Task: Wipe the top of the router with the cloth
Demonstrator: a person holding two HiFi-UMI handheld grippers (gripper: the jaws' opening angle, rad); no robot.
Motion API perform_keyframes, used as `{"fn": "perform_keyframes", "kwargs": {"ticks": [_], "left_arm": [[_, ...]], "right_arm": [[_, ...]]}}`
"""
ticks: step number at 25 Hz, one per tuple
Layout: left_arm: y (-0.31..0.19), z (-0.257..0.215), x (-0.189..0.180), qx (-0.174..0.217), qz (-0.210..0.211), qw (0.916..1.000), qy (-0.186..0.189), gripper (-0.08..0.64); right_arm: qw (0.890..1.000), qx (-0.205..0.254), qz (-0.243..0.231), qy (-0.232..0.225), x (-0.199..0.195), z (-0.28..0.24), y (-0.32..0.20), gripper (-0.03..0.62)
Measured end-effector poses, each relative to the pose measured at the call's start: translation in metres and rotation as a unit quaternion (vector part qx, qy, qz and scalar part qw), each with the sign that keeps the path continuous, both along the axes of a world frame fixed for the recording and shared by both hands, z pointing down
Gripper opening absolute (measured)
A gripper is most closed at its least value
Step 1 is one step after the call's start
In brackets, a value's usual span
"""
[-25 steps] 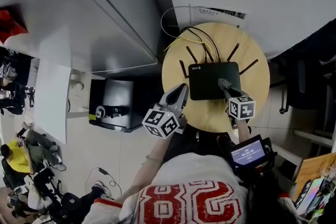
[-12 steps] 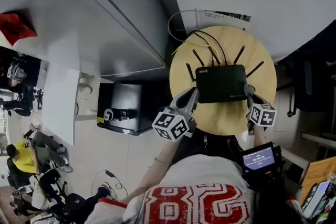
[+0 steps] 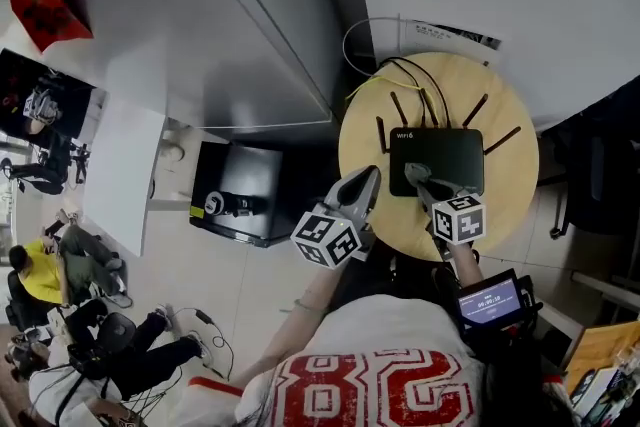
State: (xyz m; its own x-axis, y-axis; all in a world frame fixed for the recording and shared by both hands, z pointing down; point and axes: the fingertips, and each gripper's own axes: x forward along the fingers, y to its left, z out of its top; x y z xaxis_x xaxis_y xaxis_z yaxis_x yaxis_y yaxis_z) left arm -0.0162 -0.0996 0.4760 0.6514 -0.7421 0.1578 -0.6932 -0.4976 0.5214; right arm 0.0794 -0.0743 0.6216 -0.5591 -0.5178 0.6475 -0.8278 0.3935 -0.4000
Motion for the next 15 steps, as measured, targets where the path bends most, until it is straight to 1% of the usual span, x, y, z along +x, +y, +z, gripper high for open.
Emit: {"fn": "perform_keyframes", "kwargs": {"ticks": [3, 6, 10, 15], "left_arm": [[0.002, -0.001, -0.01, 0.002, -0.01, 0.9999, -0.001, 0.002], [0.003, -0.002, -0.018, 0.003, -0.018, 0.9998, -0.003, 0.002], [0.0, -0.002, -0.021, 0.003, -0.02, 0.9998, -0.004, 0.002], [0.001, 0.003, -0.007, -0.001, 0.0, 1.0, 0.0, 0.002]], "right_arm": [[0.999, -0.006, -0.053, 0.003, -0.033, 0.006, 0.008, 0.035], [0.997, -0.017, -0.077, 0.014, -0.044, 0.015, 0.016, 0.035], [0.997, -0.026, -0.073, 0.022, -0.039, 0.023, 0.018, 0.035], [0.998, -0.029, -0.047, 0.026, -0.019, 0.025, 0.023, 0.035]]}}
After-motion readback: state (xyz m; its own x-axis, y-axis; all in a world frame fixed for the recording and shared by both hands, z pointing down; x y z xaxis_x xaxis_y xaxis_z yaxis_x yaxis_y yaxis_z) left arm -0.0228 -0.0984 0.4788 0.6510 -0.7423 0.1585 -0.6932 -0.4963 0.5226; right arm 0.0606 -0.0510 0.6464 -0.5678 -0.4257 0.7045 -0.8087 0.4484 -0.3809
